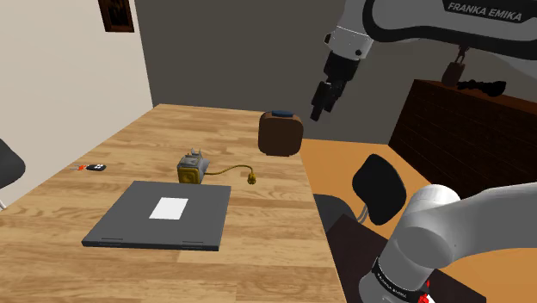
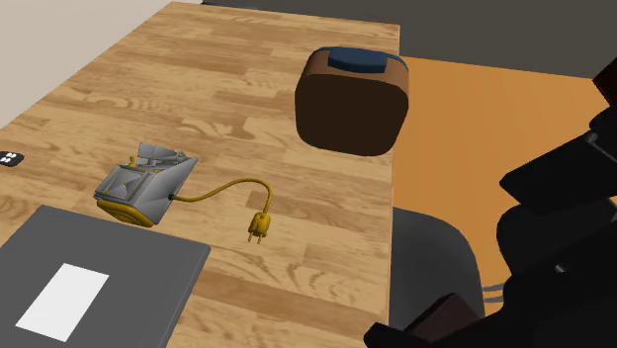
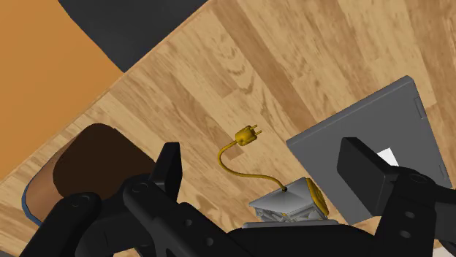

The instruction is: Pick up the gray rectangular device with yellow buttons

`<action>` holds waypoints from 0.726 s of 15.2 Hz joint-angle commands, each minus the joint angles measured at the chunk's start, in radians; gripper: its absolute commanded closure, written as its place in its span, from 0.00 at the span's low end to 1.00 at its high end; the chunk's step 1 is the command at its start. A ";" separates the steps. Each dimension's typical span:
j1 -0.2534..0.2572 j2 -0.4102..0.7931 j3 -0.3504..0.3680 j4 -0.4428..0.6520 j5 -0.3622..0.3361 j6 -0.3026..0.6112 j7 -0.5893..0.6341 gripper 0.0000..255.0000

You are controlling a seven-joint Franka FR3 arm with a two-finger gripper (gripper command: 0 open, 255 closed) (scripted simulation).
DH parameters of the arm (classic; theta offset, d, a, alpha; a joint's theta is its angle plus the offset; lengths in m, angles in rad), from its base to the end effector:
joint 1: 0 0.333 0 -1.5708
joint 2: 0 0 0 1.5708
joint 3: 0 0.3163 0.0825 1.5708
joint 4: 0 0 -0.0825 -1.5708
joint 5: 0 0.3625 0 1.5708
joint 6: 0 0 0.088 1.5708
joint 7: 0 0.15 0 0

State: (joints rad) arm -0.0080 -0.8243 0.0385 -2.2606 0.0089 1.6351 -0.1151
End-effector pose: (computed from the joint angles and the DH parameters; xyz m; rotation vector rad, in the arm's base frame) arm 0.2878 0.0143 0.6088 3.0905 0.2111 0.3065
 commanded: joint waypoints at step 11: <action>0.065 0.336 -0.052 0.054 0.001 0.229 -0.210 0.00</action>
State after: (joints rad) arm 0.0513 -0.5261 -0.0070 -2.2211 0.0089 1.8452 -0.2991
